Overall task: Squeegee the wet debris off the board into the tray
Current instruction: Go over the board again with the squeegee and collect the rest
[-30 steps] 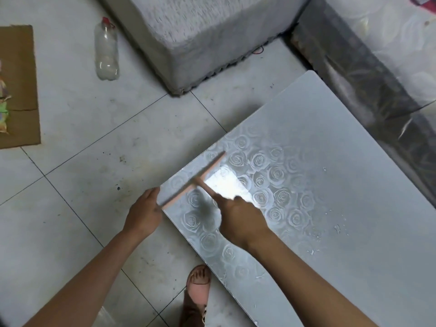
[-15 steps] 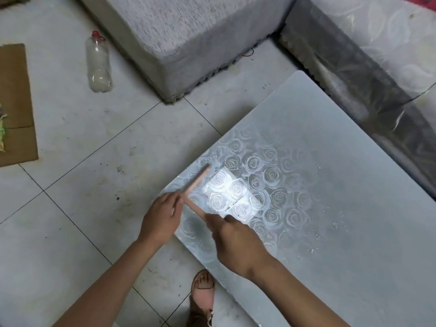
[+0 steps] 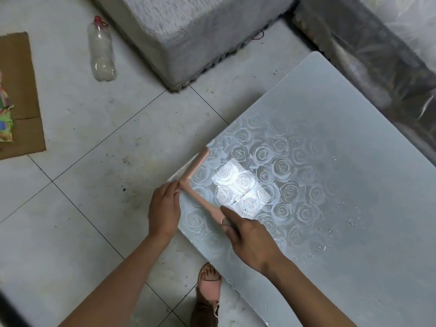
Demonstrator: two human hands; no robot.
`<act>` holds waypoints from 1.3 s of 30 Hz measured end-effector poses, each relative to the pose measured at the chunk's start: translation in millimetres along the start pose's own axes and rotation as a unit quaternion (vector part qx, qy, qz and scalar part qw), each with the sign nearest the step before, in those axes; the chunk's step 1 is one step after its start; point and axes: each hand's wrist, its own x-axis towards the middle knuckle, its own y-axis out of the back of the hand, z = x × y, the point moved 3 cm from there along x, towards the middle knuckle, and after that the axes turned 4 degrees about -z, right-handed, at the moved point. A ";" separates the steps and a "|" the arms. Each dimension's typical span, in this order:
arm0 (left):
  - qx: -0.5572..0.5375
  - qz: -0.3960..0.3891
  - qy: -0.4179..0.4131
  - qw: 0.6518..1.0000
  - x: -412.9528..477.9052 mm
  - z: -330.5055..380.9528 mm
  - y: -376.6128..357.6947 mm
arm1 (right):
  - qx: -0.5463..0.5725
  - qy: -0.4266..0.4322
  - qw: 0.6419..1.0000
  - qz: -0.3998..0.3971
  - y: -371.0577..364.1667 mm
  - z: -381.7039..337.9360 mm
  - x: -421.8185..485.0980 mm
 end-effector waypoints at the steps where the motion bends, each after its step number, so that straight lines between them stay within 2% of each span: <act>1: -0.011 0.011 0.003 1.000 -6.2 4.4 -5.0 | 0.003 0.000 1.000 0.013 0.1 5.4 -6.0; 3: -0.029 0.010 -0.006 1.000 -18.4 15.9 -18.6 | -0.005 -0.010 1.000 0.028 2.9 21.4 -22.4; 7: -0.049 -0.077 -0.058 0.994 -37.8 35.3 -43.4 | -0.005 -0.057 0.998 0.033 16.2 58.8 -62.3; 9: -0.029 -0.086 -0.088 0.992 -43.1 39.1 -43.8 | 0.003 -0.051 0.998 0.036 17.1 61.7 -75.0; 12: -0.004 -0.056 -0.088 0.995 -40.2 30.7 -30.2 | 0.025 -0.002 0.998 0.054 13.9 41.7 -73.2; 17: 0.041 -0.014 -0.009 0.999 -11.3 -11.8 8.1 | 0.022 0.079 0.995 0.053 -1.5 -7.9 -22.8; 23: 0.059 0.022 0.050 0.997 17.6 -30.9 6.7 | 0.018 0.093 0.995 0.029 -14.8 -12.2 26.4; 28: 0.030 0.061 0.024 0.997 6.5 -5.0 -16.1 | 0.068 0.087 0.993 0.033 -14.8 19.4 -0.1; 33: 0.034 0.028 -0.028 0.999 -21.2 12.9 -36.7 | 0.070 0.056 0.996 0.030 -6.9 49.6 -34.7; 39: 0.030 0.064 0.003 0.997 -8.0 4.8 -10.0 | 0.068 0.105 0.991 0.053 0.7 21.5 -18.5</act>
